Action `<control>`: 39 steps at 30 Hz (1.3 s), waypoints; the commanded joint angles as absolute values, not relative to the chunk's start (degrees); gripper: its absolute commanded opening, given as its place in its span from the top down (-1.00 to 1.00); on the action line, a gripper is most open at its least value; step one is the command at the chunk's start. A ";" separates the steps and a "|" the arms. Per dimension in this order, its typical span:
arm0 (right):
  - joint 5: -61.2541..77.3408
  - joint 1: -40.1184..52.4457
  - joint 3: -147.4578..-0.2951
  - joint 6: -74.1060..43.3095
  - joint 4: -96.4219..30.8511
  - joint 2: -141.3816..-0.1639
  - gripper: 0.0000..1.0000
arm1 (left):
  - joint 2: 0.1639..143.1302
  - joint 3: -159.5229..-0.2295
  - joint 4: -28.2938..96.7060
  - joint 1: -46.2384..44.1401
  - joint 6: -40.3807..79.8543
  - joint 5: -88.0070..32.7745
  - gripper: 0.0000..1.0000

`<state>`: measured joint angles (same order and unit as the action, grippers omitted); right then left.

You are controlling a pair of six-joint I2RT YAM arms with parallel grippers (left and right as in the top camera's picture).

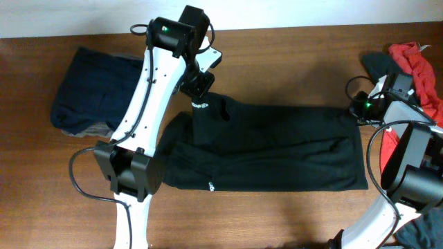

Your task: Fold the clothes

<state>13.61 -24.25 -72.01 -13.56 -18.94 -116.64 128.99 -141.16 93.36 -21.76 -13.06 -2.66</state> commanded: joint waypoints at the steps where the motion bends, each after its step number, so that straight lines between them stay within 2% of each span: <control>1: 17.58 -25.17 -72.38 -14.13 -21.34 -114.17 0.92 | 126.93 -141.64 93.27 -21.41 -13.58 -1.67 0.99; 12: 17.78 -25.26 -72.40 -13.28 -36.88 -99.07 0.92 | 122.23 -141.64 96.33 -18.02 -13.56 -1.58 0.99; 17: 16.69 -25.39 -72.40 -12.40 -48.82 -95.68 0.92 | 120.51 -140.33 96.71 -15.18 -13.61 -7.90 0.99; 29: 8.03 -28.99 -72.31 -12.25 -57.30 -93.03 0.92 | 120.53 -112.81 94.80 -15.59 -13.82 -10.17 0.99; 39: 1.65 -29.02 -72.27 -12.49 -61.04 -93.03 0.92 | 120.51 -102.83 94.50 -15.59 -13.80 -11.22 0.97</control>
<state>5.91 -28.95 -72.20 -12.88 -60.51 -94.43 120.55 -104.53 94.67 -15.73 -13.08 -9.96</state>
